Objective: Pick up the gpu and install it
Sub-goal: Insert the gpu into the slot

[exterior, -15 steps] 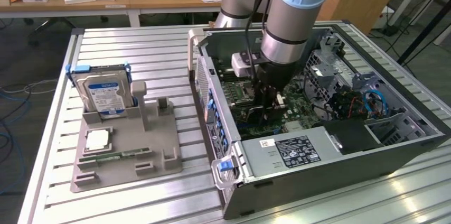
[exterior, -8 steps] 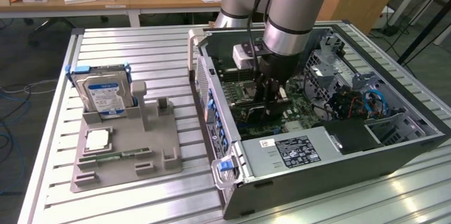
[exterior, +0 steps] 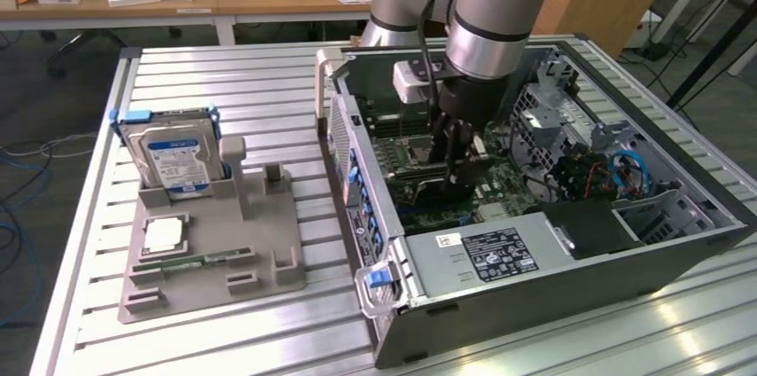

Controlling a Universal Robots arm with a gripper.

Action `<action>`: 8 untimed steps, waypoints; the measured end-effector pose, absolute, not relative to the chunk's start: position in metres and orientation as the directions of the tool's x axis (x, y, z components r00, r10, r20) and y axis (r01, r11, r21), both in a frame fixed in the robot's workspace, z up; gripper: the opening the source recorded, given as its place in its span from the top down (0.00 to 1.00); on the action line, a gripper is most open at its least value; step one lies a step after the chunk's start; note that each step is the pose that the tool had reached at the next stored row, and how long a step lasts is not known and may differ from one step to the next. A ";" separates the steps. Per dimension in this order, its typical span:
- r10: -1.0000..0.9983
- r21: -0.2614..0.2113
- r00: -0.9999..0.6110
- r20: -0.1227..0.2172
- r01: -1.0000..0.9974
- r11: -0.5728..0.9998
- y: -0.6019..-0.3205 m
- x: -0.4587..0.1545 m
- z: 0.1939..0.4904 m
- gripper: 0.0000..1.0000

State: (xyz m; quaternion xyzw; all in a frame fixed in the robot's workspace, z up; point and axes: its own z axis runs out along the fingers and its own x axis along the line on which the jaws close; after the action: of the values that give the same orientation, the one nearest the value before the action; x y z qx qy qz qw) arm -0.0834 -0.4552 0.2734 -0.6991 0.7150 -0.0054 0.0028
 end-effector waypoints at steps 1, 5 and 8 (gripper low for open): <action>-1.000 -0.012 -0.022 0.003 -1.000 0.022 -0.455 -0.083 0.274 0.43; -1.000 -0.012 -0.022 0.004 -1.000 0.022 -0.455 -0.083 0.274 0.57; -1.000 -0.012 -0.022 0.004 -1.000 0.022 -0.455 -0.083 0.274 0.69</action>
State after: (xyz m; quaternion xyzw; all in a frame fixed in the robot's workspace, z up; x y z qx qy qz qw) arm -0.0834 -0.4552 0.2739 -0.6991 0.7150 -0.0054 0.0028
